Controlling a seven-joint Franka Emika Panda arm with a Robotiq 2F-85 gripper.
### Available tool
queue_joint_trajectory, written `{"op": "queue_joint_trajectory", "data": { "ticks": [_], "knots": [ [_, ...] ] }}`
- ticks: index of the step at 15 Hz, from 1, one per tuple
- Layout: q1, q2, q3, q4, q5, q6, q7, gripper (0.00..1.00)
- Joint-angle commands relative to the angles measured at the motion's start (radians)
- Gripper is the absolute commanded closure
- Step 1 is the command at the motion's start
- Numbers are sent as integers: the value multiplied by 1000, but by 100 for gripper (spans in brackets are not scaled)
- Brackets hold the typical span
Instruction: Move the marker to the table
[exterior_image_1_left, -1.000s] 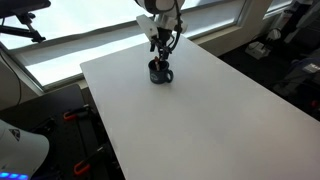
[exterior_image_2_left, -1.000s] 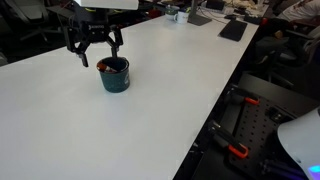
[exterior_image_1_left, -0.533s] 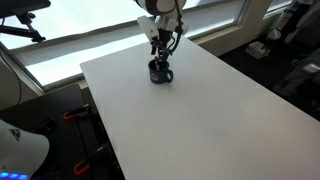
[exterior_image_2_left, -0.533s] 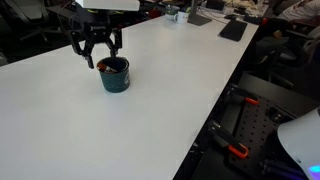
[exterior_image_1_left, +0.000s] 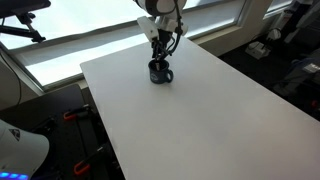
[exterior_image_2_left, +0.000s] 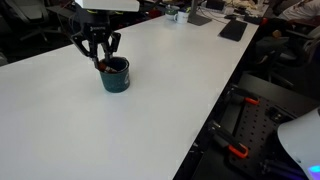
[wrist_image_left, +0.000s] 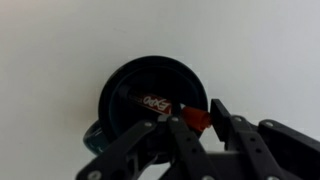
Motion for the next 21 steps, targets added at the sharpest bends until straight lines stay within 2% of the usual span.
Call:
{"op": "queue_joint_trajectory", "data": {
  "ticks": [1,5,6,14,15,17,21],
  "knots": [
    [-4,7,2,20,26,-13,-27,94],
    [-9,5,3,26,29,-3,-34,99],
    [-11,6,4,24,28,4,-39,96],
    [-17,8,6,31,53,-15,-77,97],
    [-14,8,3,34,47,-22,-67,65],
    [-14,11,3,39,49,-31,-64,64],
    [-12,24,1,39,48,-42,-56,37]
  ]
}}
